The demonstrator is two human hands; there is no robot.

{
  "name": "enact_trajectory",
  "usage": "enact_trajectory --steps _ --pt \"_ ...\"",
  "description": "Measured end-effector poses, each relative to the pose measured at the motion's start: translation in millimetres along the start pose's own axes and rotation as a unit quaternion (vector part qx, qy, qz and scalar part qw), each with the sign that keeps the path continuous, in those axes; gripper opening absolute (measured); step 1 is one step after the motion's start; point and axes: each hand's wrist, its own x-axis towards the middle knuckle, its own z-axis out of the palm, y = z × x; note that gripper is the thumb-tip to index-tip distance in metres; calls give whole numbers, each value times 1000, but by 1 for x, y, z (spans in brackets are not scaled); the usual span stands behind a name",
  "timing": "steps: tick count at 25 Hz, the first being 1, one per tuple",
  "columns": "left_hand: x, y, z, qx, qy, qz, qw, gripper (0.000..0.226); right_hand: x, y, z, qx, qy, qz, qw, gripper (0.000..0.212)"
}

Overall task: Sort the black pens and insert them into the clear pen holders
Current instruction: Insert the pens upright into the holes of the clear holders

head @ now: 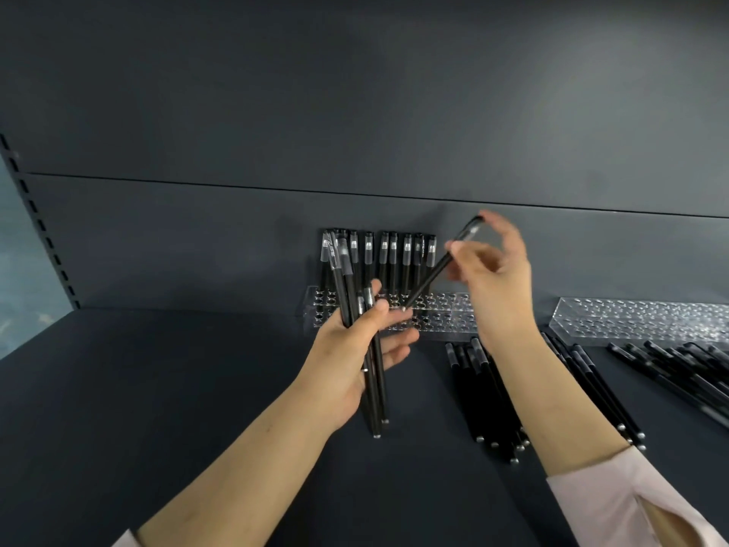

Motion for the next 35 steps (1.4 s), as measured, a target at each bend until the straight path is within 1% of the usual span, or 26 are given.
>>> enact_trajectory --steps 2,3,5,7,10,12,15,19,22,24,28,33,35 --pt "1 1 -1 74 2 84 994 31 1 -6 -7 -3 83 -78 993 42" --pt "1 2 -1 113 4 123 986 31 1 -8 -10 9 113 -102 988 42" --pt "1 1 0 176 4 177 968 25 2 -10 -14 -8 148 -128 981 46" --pt "2 -3 1 210 2 197 958 15 3 -7 -17 -61 153 -134 977 47" --pt "3 -12 1 227 2 176 958 10 4 4 -18 -115 132 -133 976 47" --pt "3 -18 -1 229 -1 145 963 11 6 9 -17 -138 114 -135 974 48" --pt "6 -28 -6 258 -16 110 960 14 9 14 -16 -165 87 -139 973 48" --pt "14 -34 -12 291 7 100 952 9 11 20 -13 -218 49 -142 964 47" --pt "18 -35 -13 294 24 96 951 14 12 23 -12 -247 33 -151 957 46" --pt "18 -35 -12 288 30 87 953 18 13 25 -11 -261 33 -159 952 45" --pt "14 -32 -7 224 8 54 973 18 17 33 -13 -288 16 -163 944 44" --pt "14 -30 -7 236 1 52 970 21 24 46 -15 -318 -4 -200 927 42" --pt "16 -32 -8 219 4 49 974 20 27 50 -15 -332 -20 -205 921 44"
